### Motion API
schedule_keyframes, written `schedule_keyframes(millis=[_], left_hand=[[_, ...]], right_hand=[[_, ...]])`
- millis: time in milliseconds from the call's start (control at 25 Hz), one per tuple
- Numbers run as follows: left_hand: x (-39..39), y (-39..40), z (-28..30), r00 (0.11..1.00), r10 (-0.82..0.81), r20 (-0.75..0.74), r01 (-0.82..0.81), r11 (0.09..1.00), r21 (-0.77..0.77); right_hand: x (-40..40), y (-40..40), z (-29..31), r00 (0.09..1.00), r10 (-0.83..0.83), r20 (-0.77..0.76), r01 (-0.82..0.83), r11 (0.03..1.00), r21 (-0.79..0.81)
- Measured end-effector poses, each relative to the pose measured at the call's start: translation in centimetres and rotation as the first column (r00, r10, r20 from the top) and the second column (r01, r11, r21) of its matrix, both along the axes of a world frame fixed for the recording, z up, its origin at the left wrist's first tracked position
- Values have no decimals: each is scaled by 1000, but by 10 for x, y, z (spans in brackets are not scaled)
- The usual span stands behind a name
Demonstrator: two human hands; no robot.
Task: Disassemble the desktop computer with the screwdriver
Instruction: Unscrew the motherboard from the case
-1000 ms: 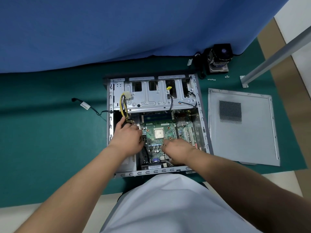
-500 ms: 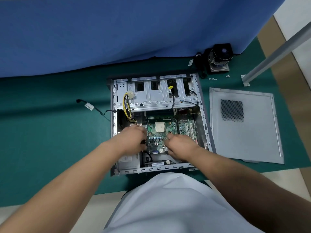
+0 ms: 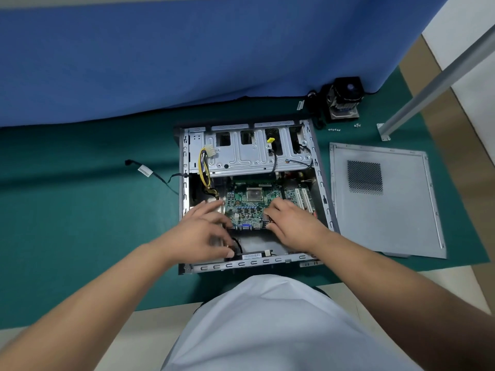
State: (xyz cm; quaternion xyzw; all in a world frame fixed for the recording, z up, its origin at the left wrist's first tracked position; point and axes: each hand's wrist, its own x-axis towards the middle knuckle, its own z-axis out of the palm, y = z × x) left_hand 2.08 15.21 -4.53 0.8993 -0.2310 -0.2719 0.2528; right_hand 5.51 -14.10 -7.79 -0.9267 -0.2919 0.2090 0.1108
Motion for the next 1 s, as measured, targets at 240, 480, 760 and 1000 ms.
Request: schedule_keyframes(millis=[240,480,760,1000], left_hand=[[-6,0,13,691,694,-200,-714,616,-331],[4,-14,14,152,538,-829,-988,81,-128],[19,-23,22,9,93,-996,-996,-92,-17],[21,-23,32,27,-24,-999,-999,-35,-26]], right_hand=[[5,-1,27,994,-50,-95,59,994,90],[14,8,70,971,-119,-208,156,973,173],[5,14,105,948,-118,-295,184,961,207],[-3,10,126,937,-117,-330,177,972,157]])
